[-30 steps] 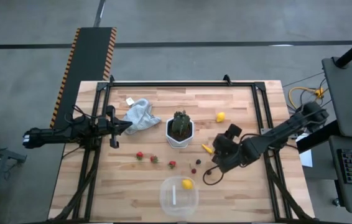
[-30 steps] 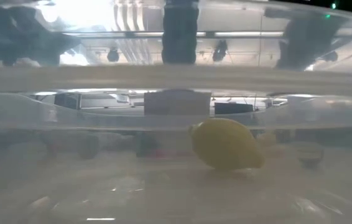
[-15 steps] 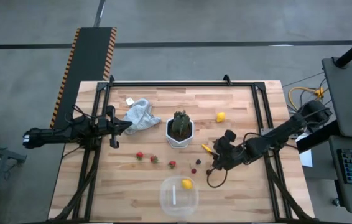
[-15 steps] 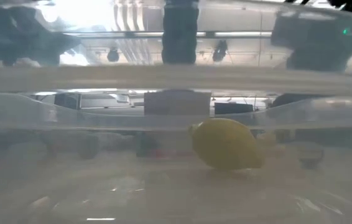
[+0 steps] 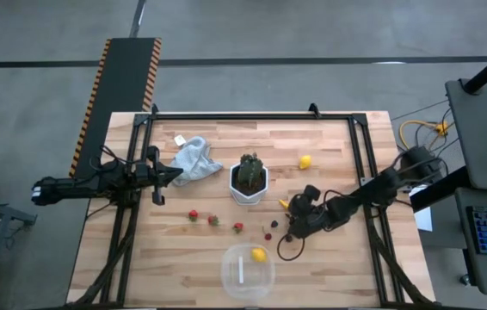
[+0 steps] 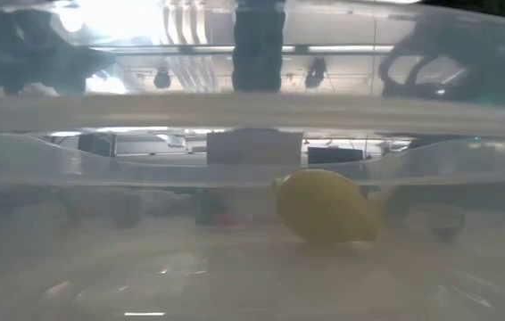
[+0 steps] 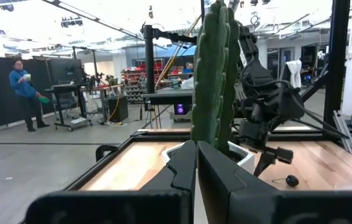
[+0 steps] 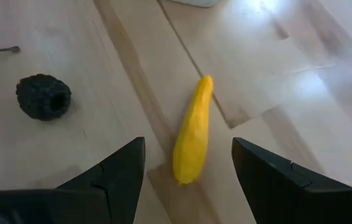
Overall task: Pick and placing Produce into tupperware
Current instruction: Put the yellow corn into the transparent bin
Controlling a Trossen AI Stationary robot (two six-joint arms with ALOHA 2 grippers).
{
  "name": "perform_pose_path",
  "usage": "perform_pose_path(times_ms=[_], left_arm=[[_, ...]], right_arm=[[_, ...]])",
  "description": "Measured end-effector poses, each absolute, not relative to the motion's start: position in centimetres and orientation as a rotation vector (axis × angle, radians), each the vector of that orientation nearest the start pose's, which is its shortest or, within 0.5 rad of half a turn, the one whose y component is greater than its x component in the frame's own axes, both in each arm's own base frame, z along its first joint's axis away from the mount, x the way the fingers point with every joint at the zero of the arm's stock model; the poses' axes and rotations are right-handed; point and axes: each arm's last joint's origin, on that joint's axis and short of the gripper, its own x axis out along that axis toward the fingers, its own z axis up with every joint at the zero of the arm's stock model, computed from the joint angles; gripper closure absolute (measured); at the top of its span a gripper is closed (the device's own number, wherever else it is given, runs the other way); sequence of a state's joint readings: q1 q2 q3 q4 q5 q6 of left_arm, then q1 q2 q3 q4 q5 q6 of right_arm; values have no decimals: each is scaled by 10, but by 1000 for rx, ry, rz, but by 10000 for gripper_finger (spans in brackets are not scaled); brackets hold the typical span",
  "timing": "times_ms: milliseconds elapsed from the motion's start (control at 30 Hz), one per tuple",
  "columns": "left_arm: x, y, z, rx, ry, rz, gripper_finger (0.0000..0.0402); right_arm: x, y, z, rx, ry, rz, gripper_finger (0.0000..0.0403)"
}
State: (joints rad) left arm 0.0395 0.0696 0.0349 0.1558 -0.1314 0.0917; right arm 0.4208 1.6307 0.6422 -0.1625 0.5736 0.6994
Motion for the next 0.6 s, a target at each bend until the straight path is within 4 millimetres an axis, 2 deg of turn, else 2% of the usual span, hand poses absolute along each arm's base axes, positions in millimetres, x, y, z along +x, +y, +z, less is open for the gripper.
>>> perform_pose_path(times_ms=[167,367,600], left_arm=[[99,8,185,86,-114,176,402],[99,8,185,86,-114,176,402],[99,8,185,86,-115,176,402]], right_arm=[[246,90,105,94,889,-478,170],[247,89,106,105,889,-473,180],[248,86,106,138,901,-469,218]])
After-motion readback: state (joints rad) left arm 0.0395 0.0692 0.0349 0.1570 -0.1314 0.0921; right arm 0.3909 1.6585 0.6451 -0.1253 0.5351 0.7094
